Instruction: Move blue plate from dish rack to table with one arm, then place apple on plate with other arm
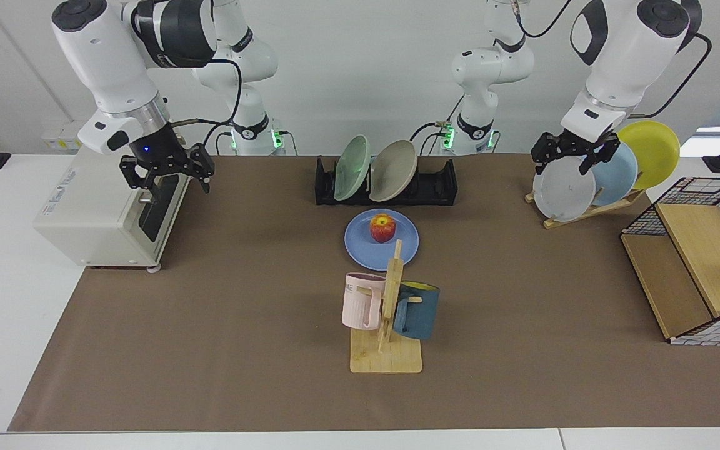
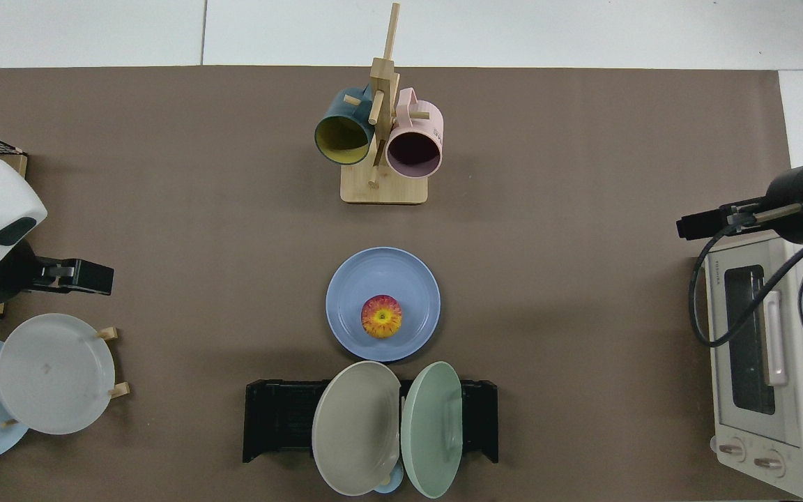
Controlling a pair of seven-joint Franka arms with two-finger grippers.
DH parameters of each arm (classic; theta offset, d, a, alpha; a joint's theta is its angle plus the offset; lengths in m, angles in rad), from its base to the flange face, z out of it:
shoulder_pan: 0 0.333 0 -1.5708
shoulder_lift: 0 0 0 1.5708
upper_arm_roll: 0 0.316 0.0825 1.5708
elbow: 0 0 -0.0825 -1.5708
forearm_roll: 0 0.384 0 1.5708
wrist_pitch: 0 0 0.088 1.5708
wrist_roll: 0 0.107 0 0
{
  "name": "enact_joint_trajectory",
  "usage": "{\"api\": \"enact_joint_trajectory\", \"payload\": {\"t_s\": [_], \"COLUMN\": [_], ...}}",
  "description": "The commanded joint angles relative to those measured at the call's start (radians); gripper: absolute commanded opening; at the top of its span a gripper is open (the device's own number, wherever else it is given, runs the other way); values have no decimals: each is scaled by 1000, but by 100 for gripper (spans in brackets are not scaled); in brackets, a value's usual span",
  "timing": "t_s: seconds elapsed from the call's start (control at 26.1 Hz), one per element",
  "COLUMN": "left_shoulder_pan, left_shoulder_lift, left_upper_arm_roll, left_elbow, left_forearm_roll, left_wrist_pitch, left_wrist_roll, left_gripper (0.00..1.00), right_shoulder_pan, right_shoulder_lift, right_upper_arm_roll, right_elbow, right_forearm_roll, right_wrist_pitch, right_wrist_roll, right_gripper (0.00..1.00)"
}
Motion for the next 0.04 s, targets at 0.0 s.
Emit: {"api": "enact_joint_trajectory", "payload": {"t_s": [0.0], "left_shoulder_pan": [-4], "left_shoulder_lift": [-5], "left_upper_arm_roll": [6], "left_elbow": [10], "left_forearm_roll": [16], "left_wrist_pitch": [-22], "left_wrist_roll": [7], "left_gripper": [100], "right_shoulder_pan": [-6], "right_shoulder_lift": [-31], "right_upper_arm_roll": [12], "right_elbow": [-19], "right_forearm_roll": [-29], "right_wrist_pitch": [-14], "right_wrist_roll": [46], "right_gripper": [100]}}
